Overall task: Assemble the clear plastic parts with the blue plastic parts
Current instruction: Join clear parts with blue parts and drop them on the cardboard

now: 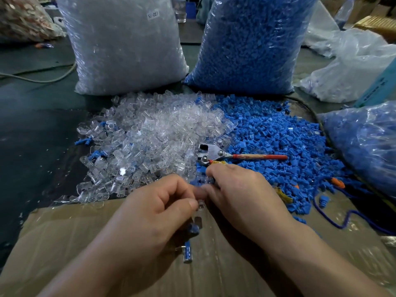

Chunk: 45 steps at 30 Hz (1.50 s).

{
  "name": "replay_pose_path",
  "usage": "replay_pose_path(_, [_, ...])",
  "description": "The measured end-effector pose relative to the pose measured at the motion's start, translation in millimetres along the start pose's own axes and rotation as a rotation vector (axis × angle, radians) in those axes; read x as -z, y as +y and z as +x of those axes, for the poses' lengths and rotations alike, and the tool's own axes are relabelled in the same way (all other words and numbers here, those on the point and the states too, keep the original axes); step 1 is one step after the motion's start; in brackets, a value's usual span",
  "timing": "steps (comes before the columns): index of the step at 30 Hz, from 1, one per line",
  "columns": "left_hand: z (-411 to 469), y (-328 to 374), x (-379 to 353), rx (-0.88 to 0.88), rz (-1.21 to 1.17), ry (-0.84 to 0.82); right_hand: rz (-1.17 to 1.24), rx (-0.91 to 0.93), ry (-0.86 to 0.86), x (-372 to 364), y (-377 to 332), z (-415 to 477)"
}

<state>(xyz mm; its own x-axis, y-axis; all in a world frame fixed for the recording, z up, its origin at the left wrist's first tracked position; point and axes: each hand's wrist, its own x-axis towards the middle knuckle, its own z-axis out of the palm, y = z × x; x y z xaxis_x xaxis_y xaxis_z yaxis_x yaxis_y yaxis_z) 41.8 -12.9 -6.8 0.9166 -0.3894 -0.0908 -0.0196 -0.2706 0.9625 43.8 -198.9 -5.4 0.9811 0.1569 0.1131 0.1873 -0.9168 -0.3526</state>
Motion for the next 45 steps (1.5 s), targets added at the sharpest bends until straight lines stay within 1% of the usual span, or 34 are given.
replay_pose_path(3, [-1,4,-1,0.008,-0.029,0.052,0.013,0.038,0.028,-1,-1,1])
replay_pose_path(7, [1,6,1,0.049,-0.001,0.124,0.07,0.025,0.046,0,2,3])
replay_pose_path(10, [2,6,0,0.051,-0.028,0.144,0.133,-0.004,0.057,1,3,2])
replay_pose_path(15, [0,4,0,0.078,0.013,0.126,0.209,0.039,0.048,5,-4,-2])
replay_pose_path(17, [1,5,1,0.088,-0.002,0.141,0.184,0.04,0.096,8,-2,-5])
replay_pose_path(19, [2,8,0,0.111,-0.022,0.145,0.104,0.011,0.221,15,4,-5])
replay_pose_path(21, [1,12,-1,0.16,-0.081,0.154,0.045,-0.073,0.349,27,17,2])
replay_pose_path(22, [1,14,-2,0.183,-0.106,0.16,0.006,-0.136,0.357,35,24,8])
replay_pose_path(23, [1,15,-3,0.197,-0.118,0.167,-0.068,-0.214,0.316,42,32,16])
replay_pose_path(26, [1,17,-3,0.241,-0.169,0.155,-0.356,-0.425,0.065,58,50,40])
replay_pose_path(28, [2,16,-1,0.226,-0.122,0.136,-0.41,-0.461,-0.074,60,54,50])
replay_pose_path(30, [3,16,0,0.215,-0.107,0.133,-0.36,-0.429,-0.126,57,53,57])
replay_pose_path(31, [3,14,0,0.207,-0.089,0.13,-0.32,-0.406,-0.121,55,53,60])
replay_pose_path(33, [3,12,0,0.209,-0.07,0.122,-0.248,-0.357,-0.057,53,51,63])
replay_pose_path(34, [3,12,-1,0.221,-0.096,0.12,-0.225,-0.326,-0.011,51,51,63])
replay_pose_path(37, [2,18,-6,0.294,-0.33,0.137,-0.198,-0.246,0.099,48,55,59])
replay_pose_path(38, [1,18,-8,0.306,-0.375,0.146,-0.189,-0.23,0.127,49,54,57])
replay_pose_path(41, [0,14,-10,0.321,-0.422,0.165,-0.177,-0.182,0.165,50,54,53])
replay_pose_path(45, [-1,11,-9,0.313,-0.421,0.144,-0.14,-0.144,0.135,48,50,44])
